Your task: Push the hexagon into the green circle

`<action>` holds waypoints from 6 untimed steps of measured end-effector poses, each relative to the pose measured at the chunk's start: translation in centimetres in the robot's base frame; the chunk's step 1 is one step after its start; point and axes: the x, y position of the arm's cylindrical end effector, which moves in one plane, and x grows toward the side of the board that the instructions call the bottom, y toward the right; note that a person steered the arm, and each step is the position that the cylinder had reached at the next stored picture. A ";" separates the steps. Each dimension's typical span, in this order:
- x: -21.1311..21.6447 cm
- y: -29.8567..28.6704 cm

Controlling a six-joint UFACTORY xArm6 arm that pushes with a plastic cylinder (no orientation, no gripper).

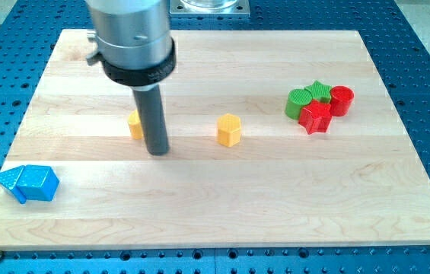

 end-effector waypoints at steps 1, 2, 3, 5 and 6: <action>1.7 -2.0; 1.1 1.6; -2.0 8.1; -3.4 17.0; -3.9 12.8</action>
